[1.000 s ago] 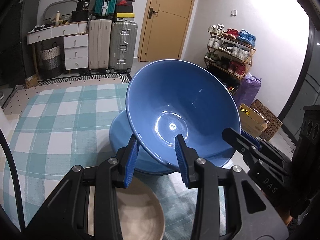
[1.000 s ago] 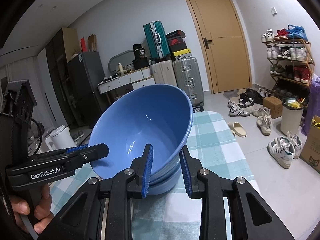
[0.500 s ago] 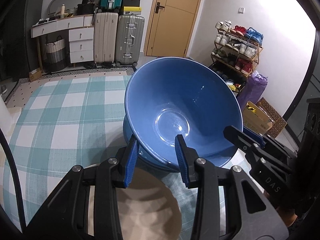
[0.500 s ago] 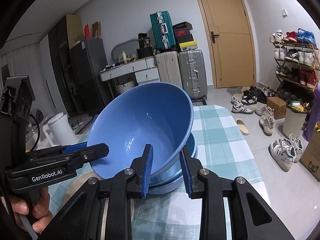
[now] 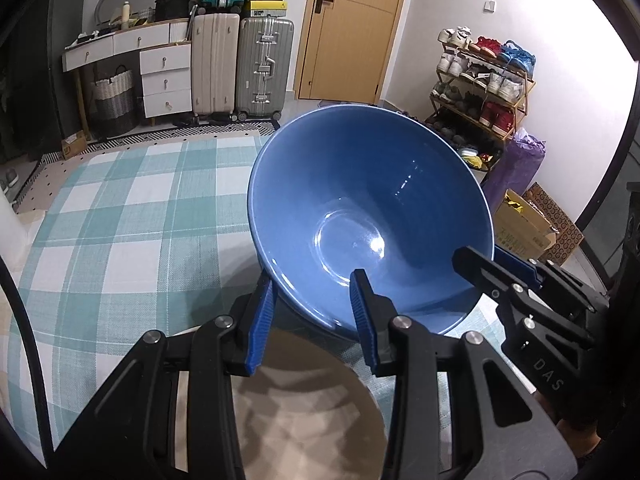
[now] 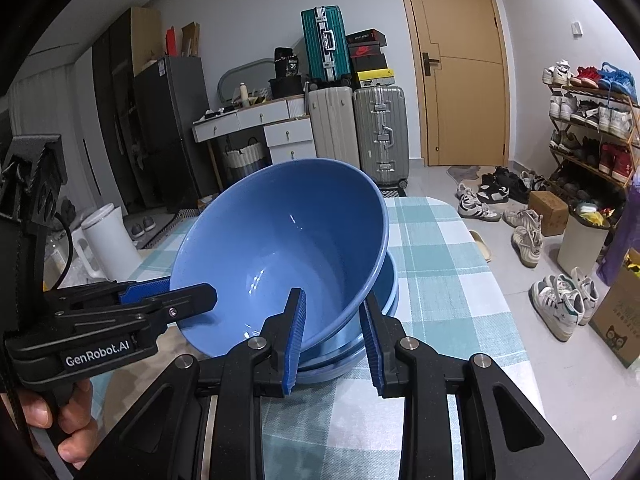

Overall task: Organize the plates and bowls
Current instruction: 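Carry the third bowl with both tools over the stacked bowls and lower it, then open both tools to release the third blue bowl into the nested bowls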

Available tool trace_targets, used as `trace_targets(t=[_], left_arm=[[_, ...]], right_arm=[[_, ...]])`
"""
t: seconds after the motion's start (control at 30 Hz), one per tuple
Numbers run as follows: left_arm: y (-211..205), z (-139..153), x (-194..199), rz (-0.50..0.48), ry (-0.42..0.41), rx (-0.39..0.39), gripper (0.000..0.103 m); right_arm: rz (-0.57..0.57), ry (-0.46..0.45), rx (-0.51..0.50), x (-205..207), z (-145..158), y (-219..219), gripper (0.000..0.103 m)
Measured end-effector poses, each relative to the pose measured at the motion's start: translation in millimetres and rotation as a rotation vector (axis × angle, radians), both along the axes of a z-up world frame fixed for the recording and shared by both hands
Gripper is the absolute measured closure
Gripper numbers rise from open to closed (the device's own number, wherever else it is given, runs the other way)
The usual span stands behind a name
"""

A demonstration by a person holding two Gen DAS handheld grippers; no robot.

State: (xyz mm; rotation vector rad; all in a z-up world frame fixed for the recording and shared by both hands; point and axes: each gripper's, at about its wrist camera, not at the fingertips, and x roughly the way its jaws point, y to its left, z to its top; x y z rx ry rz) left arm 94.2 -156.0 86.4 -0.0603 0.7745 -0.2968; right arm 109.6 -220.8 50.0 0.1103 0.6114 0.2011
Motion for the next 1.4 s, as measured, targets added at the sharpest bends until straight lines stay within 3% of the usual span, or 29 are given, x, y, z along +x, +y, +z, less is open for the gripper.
trace_targets(t=[0.4, 0.67, 0.83, 1.07, 1.17, 1.3, 1.4], left_arm=[[-8, -26, 19, -0.002, 0.03, 0.058, 0.069], [-5, -34, 31, -0.001, 0.048, 0.055, 0.068], [3, -37, 37, -0.004, 0.063, 0.028, 0.062], [6, -40, 42, -0.001, 0.073, 0.037, 0.057], [11, -41, 46, 0.005, 0.073, 0.023, 0.047], [18, -40, 50, 0.024, 0.072, 0.009, 0.023], [26, -38, 56, 0.038, 0.066, -0.019, 0.02]], right_arm=[[-0.017, 0.019, -0.065, 5, -11, 8, 0.071], [-0.009, 0.031, -0.044, 7, -16, 1, 0.068], [-0.006, 0.026, -0.071, 4, -19, 1, 0.064], [-0.017, 0.021, -0.068, 1, -21, -6, 0.048], [-0.022, 0.02, -0.044, 1, -22, -11, 0.03], [-0.025, 0.021, -0.008, 1, -21, -18, 0.018], [-0.038, 0.035, 0.009, 4, -20, -22, 0.008]])
